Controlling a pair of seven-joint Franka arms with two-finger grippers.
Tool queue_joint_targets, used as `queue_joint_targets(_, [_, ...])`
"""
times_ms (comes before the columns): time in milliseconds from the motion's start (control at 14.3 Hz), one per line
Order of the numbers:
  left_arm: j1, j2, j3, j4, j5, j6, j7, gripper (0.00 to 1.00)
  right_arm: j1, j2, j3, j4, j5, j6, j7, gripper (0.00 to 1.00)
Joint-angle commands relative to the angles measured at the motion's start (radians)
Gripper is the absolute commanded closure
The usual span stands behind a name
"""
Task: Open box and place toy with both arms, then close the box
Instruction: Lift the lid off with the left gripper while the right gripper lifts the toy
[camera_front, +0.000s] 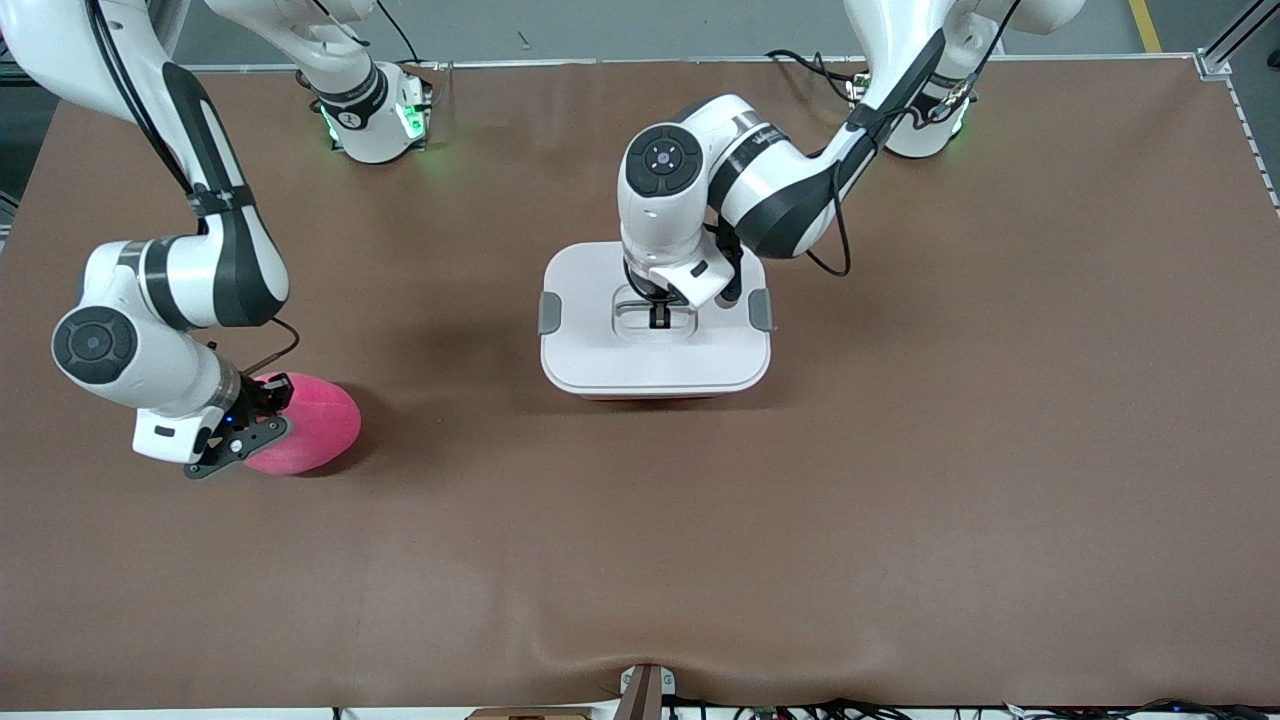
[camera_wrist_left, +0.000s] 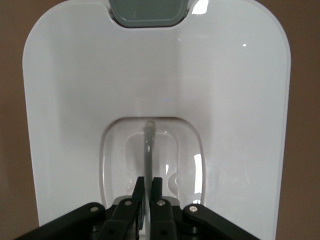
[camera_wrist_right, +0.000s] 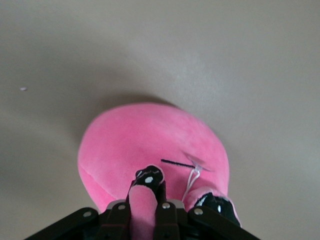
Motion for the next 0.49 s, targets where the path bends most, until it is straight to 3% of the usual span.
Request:
queue_joint_targets(0, [0.026, -0.04, -0.003, -0.016, 0.01, -0.03, -0.004, 1.0, 0.022, -0.06, 0.006, -0.009, -0.018, -0.014, -0.073, 1.0])
queue_joint_targets(419, [0.088, -0.08, -0.005, -0.052, 0.01, -0.058, 0.034, 1.0, 0.085, -0.154, 0.007, 0.02, -0.019, -0.113, -0.386, 1.0])
